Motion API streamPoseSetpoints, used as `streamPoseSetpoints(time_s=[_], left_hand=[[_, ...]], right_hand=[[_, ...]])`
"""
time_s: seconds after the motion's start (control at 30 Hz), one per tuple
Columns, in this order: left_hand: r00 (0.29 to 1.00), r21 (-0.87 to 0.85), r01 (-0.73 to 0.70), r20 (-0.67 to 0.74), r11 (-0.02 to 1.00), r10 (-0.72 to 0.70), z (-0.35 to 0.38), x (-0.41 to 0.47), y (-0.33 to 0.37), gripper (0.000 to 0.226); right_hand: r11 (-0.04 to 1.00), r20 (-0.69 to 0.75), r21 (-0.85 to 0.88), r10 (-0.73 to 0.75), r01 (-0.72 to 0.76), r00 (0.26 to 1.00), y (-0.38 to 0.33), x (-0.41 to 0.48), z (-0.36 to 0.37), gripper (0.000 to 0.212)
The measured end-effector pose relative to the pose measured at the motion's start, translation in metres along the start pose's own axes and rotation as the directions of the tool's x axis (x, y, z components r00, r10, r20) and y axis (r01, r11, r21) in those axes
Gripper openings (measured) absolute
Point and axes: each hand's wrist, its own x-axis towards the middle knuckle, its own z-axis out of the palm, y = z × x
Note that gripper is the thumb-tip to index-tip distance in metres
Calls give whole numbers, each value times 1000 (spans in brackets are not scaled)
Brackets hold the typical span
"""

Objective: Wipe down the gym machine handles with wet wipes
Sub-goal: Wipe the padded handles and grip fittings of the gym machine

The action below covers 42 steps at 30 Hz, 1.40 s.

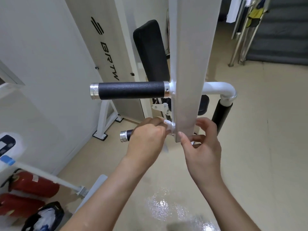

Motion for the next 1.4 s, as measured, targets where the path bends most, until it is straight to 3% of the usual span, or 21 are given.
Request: streamPoseSetpoints(time_s=[0.07,0.23,0.37,0.53,0.7,0.8,0.9,1.0,1.23,1.4], left_hand=[[999,-60,37,-8,998,-38,-1,-1,-1,1],[989,-144,146,-1,979,-148,-2,-1,2,4],[988,-30,144,59,989,-142,3,2,4,16],[990,32,-12,-140,999,16,19,-35,9,31],[989,83,-18,-143,996,30,17,-35,2,32],[993,92,106,-60,990,-100,21,-9,-1,30],[979,81,191,-83,978,-184,29,-15,11,31],[976,78,145,-177,986,-130,33,-38,25,33],[982,180,188,-67,966,-179,29,-6,9,40],[983,200,134,-151,970,-105,35,-22,16,37]], right_hand=[[1000,17,13,12,-13,1000,-1,4,-4,47],[1000,24,24,16,-17,1000,4,7,-3,40],[1000,23,22,13,-13,1000,9,6,-3,33],[1000,20,-8,28,-28,999,15,11,-4,28],[999,63,-30,-31,33,998,18,5,-4,38],[997,96,-46,-50,54,994,18,2,-1,48],[995,100,-67,-71,78,992,18,6,1,51],[991,95,-88,-95,104,991,19,9,2,51],[993,126,-63,-95,104,987,19,9,4,59],[993,105,-48,-106,112,989,19,7,3,58]])
